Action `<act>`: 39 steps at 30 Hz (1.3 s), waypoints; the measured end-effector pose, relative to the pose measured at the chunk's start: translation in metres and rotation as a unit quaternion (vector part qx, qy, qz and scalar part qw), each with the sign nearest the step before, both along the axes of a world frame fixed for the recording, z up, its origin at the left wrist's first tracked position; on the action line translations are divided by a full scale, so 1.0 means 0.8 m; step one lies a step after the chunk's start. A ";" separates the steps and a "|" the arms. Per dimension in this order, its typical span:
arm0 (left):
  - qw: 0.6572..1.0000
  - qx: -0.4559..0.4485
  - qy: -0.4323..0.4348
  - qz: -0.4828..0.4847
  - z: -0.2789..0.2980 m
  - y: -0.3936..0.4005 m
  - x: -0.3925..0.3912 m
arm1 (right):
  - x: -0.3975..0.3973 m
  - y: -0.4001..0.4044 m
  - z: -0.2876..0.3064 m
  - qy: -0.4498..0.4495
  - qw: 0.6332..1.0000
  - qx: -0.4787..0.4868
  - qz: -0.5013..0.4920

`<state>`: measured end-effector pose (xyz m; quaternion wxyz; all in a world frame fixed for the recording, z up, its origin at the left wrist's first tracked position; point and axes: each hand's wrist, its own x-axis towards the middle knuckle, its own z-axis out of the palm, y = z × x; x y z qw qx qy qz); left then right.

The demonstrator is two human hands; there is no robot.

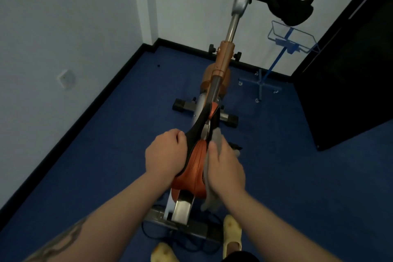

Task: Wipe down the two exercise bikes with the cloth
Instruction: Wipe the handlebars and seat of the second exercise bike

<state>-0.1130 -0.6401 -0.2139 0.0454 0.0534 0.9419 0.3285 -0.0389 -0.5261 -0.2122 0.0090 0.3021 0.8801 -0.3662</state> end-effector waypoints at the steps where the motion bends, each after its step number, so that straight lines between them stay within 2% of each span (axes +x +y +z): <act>1: 1.000 -0.005 -0.002 0.001 0.000 0.000 -0.001 | -0.024 0.009 0.002 -0.032 0.999 -0.016 -0.004; 3: 1.000 -0.010 -0.005 0.004 0.001 0.001 -0.002 | -0.065 0.025 0.011 -0.080 0.994 -0.064 -0.025; 5: 1.000 -0.008 -0.005 0.012 0.002 0.002 0.000 | -0.070 0.022 0.013 -0.097 0.994 -0.045 -0.023; 8: 0.999 0.002 0.008 0.045 0.001 -0.002 0.008 | -0.007 -0.004 0.008 -0.034 0.997 0.059 0.047; 10: 0.997 0.019 0.022 0.068 0.002 -0.002 0.012 | 0.022 -0.011 0.009 0.006 0.995 0.063 0.080; 13: 0.996 0.032 0.031 0.081 0.005 0.001 0.013 | -0.003 0.005 0.005 -0.021 0.995 0.033 0.089; 16: 0.993 0.044 0.042 0.105 0.009 0.004 0.017 | -0.063 0.029 -0.005 -0.047 0.997 -0.060 0.034; 18: 0.990 0.036 0.048 0.129 0.011 0.006 0.020 | -0.103 0.045 -0.014 -0.021 0.995 -0.098 -0.015; 20: 0.986 0.027 0.029 0.163 0.010 0.007 0.023 | -0.133 0.058 -0.019 0.025 0.994 -0.107 -0.022; 23: 0.973 0.074 -0.022 0.219 0.002 0.005 0.030 | -0.163 0.075 -0.015 0.051 0.993 0.007 0.103; 24: 0.964 0.114 -0.030 0.237 -0.001 0.007 0.035 | -0.167 0.079 -0.009 0.044 0.981 0.082 0.173; 25: 0.955 0.152 -0.029 0.251 -0.004 0.009 0.042 | -0.169 0.080 -0.003 0.031 0.952 0.175 0.251; 27: 0.940 0.198 -0.013 0.276 -0.007 0.016 0.054 | -0.160 0.066 0.009 0.031 0.863 0.312 0.396; 29: 0.923 0.224 0.014 0.311 -0.012 0.025 0.067 | -0.135 0.040 0.012 0.054 0.785 0.337 0.517; 30: 0.910 0.243 0.029 0.334 -0.014 0.030 0.074 | -0.119 0.025 0.010 0.063 0.773 0.307 0.551; 32: 0.880 0.289 0.059 0.374 -0.015 0.045 0.088 | -0.095 0.005 0.012 0.106 0.789 0.197 0.572; 34: 0.860 0.313 0.085 0.393 -0.014 0.060 0.099 | -0.088 0.010 0.013 0.135 0.783 0.113 0.596; 37: 0.836 0.330 0.093 0.428 -0.017 0.084 0.110 | -0.085 0.053 0.012 0.146 0.714 0.120 0.674; 38: 0.830 0.327 0.091 0.442 -0.016 0.092 0.112 | -0.089 0.069 0.011 0.145 0.706 0.145 0.678; 39: 0.826 0.321 0.093 0.455 -0.015 0.100 0.114 | -0.098 0.079 0.011 0.130 0.723 0.165 0.659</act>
